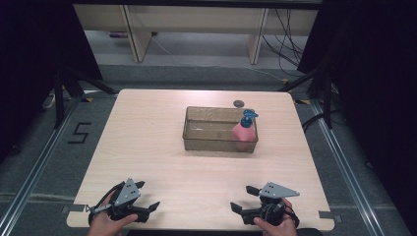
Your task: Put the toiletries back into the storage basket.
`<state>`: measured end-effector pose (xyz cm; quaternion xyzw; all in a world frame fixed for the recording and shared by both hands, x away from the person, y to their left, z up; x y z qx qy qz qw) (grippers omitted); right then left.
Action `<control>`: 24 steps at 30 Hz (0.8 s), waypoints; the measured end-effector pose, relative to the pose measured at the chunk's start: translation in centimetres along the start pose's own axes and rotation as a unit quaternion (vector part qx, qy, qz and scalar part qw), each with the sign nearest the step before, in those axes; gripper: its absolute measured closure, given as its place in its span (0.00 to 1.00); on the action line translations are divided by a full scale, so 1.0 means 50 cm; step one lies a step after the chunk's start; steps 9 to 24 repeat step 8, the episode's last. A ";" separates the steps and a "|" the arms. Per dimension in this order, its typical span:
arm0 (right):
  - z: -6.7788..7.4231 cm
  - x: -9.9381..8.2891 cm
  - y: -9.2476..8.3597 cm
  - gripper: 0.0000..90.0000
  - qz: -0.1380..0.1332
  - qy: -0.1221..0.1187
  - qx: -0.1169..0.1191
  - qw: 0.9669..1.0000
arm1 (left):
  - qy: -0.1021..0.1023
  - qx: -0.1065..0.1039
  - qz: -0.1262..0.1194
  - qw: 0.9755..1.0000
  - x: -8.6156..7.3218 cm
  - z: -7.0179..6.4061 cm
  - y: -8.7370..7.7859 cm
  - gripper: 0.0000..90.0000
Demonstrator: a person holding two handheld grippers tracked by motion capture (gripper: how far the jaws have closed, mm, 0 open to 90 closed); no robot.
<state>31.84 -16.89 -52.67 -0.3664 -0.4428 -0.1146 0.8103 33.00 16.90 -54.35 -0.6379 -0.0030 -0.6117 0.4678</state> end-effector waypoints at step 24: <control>0.005 -0.001 0.002 0.17 0.003 0.008 0.010 1.000 | 0.000 -0.001 -0.001 1.000 0.000 0.000 0.000 0.17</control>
Point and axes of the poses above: each handheld gripper's, and its own axes: y roughly forward along the jaws, x roughly out of its top, z roughly to its left, the point moved 7 cm from there along y, roughly forward along the jaws, and after that the axes turned 8 degrees about y, right-handed, at the moved point
